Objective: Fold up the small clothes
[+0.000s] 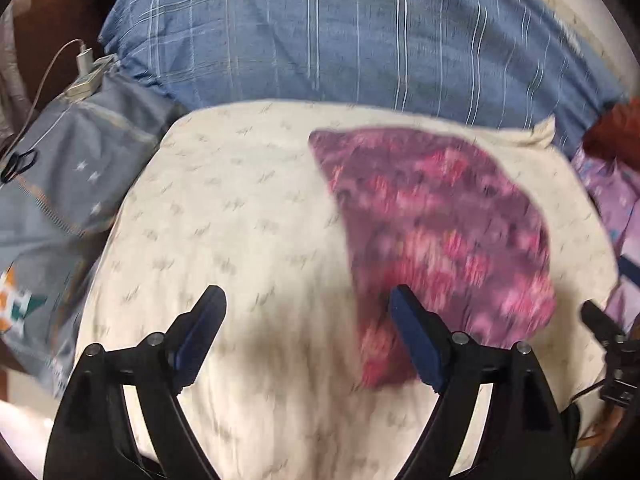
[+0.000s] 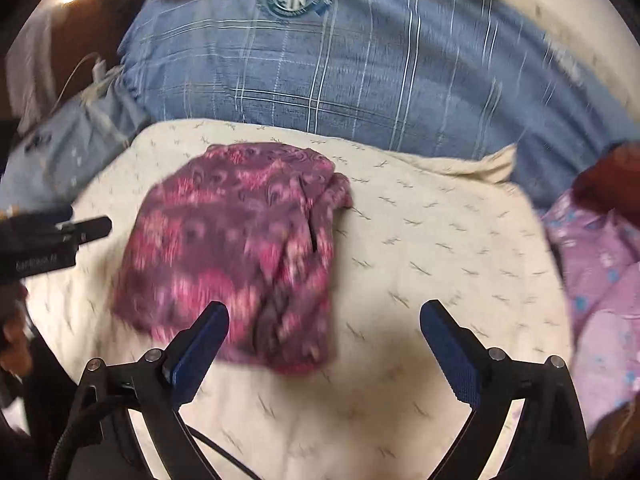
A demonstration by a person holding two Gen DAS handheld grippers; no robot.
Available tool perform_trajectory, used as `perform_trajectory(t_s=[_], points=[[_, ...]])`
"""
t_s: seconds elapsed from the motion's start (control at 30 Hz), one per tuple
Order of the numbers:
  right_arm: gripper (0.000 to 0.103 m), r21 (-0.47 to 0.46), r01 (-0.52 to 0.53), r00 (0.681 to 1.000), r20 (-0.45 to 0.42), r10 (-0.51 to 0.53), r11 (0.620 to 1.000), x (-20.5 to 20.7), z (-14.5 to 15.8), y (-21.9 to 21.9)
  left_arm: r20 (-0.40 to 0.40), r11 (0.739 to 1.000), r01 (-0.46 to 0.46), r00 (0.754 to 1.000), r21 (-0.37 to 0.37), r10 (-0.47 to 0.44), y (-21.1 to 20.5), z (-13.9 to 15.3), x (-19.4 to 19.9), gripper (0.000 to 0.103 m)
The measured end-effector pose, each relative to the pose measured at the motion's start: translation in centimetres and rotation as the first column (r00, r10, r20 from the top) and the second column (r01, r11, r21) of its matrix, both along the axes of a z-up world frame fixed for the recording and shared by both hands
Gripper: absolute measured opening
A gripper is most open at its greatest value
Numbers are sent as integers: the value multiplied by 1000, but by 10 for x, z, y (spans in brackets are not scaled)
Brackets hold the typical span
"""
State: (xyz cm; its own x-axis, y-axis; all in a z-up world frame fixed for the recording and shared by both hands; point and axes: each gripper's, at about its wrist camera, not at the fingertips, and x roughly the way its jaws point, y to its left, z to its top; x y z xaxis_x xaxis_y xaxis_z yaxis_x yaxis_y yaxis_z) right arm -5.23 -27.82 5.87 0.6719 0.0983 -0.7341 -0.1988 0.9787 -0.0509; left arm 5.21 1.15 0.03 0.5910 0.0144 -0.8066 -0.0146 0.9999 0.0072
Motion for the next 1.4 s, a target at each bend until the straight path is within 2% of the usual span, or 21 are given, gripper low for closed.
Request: perform_trajectory(t_s=[0.17,0.23,0.4,0.47,0.57,0.7,1.03,1.27,1.4], points=[[98,-41,16,998,55,-14,999,-41,4,10,-11,998,28,1000,-62,-29,0,-11,-30,85],[98,-60,17,997,73,-13,998,-56,5,8,3,998,37,999,-58,-37,-4,-13,-37,85],[98,-61,7,997,83,-2,998,-82,13,-4,48,994,23,998,111,-29,-23,-10,-55,85],[98,-48,8,997,78,-5,999,-85,12,-7,68,994,32,997,105,-40,-26,-8,-64,85],[98,-21,5,998,57,-4,1000,-88,13,-18,59,998,54,997,45,-57,-25,-7,-72,85],[98,-4,28,999,30,-28,1000,-93,8,-31,68,993,95,993,67,-99,-32,-5,-81,85],[98,42,81,997,8,-82,996,-104,3,-53,54,984,168,984,63,-171,-49,-2,-89,85],[98,37,93,996,-11,-92,995,-104,0,-59,46,978,189,980,88,-193,-58,-1,-92,85],[98,29,88,996,-24,-87,996,-100,-2,-62,36,980,183,982,77,-186,-59,-2,-91,85]])
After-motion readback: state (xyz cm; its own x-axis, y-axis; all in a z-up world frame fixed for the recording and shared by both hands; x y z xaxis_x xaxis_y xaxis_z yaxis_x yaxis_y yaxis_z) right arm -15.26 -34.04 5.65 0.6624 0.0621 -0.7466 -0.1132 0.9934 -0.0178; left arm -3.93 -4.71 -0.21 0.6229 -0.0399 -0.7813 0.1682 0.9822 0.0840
